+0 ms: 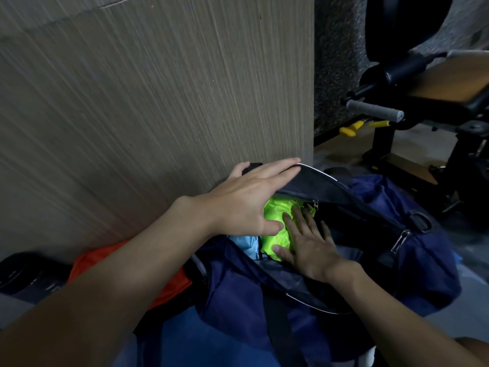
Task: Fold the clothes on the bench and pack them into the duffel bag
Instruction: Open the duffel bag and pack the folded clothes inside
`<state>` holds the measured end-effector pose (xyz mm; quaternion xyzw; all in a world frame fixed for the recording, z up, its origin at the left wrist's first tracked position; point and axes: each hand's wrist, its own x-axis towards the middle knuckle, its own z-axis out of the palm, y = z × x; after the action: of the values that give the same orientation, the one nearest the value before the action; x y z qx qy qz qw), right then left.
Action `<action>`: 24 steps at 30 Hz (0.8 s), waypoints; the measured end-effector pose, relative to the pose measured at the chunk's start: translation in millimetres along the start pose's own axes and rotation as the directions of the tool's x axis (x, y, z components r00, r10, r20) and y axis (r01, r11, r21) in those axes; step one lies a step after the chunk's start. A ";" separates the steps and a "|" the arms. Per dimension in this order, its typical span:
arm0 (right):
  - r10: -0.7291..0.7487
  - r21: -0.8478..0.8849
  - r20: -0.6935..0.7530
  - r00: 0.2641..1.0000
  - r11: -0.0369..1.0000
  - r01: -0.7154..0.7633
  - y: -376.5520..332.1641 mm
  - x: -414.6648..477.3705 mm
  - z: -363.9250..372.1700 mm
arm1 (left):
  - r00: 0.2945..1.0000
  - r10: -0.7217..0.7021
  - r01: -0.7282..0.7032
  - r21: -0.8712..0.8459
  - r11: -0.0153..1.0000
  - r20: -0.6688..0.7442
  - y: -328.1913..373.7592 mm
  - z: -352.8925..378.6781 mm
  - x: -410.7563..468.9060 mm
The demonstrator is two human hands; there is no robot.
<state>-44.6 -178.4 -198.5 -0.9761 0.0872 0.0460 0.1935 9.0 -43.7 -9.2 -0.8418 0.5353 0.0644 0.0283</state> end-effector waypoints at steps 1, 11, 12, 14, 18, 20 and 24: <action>0.007 -0.007 -0.008 1.000 1.000 -0.007 0.1 -1.8 0.2 | 1.000 0.000 0.000 0.004 1.000 -0.003 -1.6 -0.8 -0.2; 0.002 0.028 -0.008 1.000 1.000 -0.002 0.8 5.1 2.0 | 1.000 0.000 0.000 0.007 1.000 -0.018 -2.5 -1.8 -2.2; 0.001 0.018 -0.022 1.000 1.000 -0.001 0.4 3.7 2.0 | 1.000 -0.001 0.001 0.006 1.000 -0.017 -2.5 -2.5 -2.0; -0.002 0.011 -0.021 1.000 1.000 0.002 2.0 2.4 1.0 | 1.000 -0.004 0.004 0.004 1.000 -0.015 -1.9 -3.6 -1.8; 0.003 0.079 0.019 1.000 0.997 -0.005 5.6 8.4 -1.7 | 0.999 -0.006 0.007 0.001 1.000 -0.036 -4.0 -6.0 -1.2; 0.012 0.086 0.044 0.999 0.996 -0.015 6.5 9.8 -0.8 | 0.999 -0.011 0.011 -0.010 1.000 -0.044 -4.8 -5.1 0.1; 0.012 0.064 0.078 0.997 0.998 -0.017 10.1 11.1 -1.1 | 0.999 -0.024 0.024 -0.012 1.000 -0.042 -4.4 -4.1 1.8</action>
<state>-35.6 -189.7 -202.6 -0.9662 0.0882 0.0824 0.2278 14.1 -43.8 -5.4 -0.8494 0.5253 0.0494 0.0131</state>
